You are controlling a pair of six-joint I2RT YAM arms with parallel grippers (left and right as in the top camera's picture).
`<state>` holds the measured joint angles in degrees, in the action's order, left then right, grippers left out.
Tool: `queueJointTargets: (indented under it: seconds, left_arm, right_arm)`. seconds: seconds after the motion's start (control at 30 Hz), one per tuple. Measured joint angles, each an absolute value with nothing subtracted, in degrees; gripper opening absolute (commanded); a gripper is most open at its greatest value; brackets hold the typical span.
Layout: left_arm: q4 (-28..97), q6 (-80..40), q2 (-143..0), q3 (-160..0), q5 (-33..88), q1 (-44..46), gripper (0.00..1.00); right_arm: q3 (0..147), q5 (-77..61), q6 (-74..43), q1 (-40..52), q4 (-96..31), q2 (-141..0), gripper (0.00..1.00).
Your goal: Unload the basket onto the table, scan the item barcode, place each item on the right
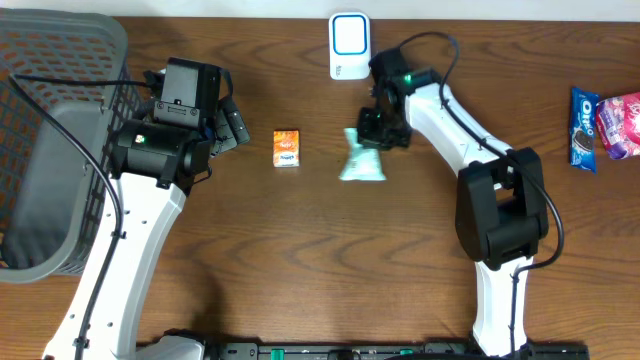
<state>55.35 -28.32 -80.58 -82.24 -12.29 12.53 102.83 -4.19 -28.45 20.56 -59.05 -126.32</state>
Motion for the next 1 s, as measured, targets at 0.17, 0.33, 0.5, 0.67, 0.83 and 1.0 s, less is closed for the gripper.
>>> queueJointTargets:
  seconds: [0.17,0.33,0.5,0.67,0.83,1.0]
  left_arm:
    - [55.3,-28.3,-80.6,-82.2,-12.3,12.5,0.98]
    - [55.3,-28.3,-80.6,-82.2,-12.3,12.5,0.98]
    - [55.3,-28.3,-80.6,-82.2,-12.3,12.5,0.98]
    - [55.3,-28.3,-80.6,-82.2,-12.3,12.5,0.98]
    - [55.3,-28.3,-80.6,-82.2,-12.3,12.5,0.98]
    - [55.3,-28.3,-80.6,-82.2,-12.3,12.5,0.98]
  right_arm:
    - [106.0,21.7,-28.7,22.5,-67.7,-125.6,0.01]
    - [103.4,40.8,-31.1,24.9,-66.8,-125.6,0.01]
    - [97.0,47.4,-32.1,25.6,-61.7,-125.6,0.01]
    - [94.8,43.2,-32.6,26.3,-58.1,-125.7,0.17]
    - [94.8,35.7,-33.2,30.5,-53.5,-125.7,0.46]
    - [94.8,31.2,-33.1,34.0,-51.7,-125.7,0.55]
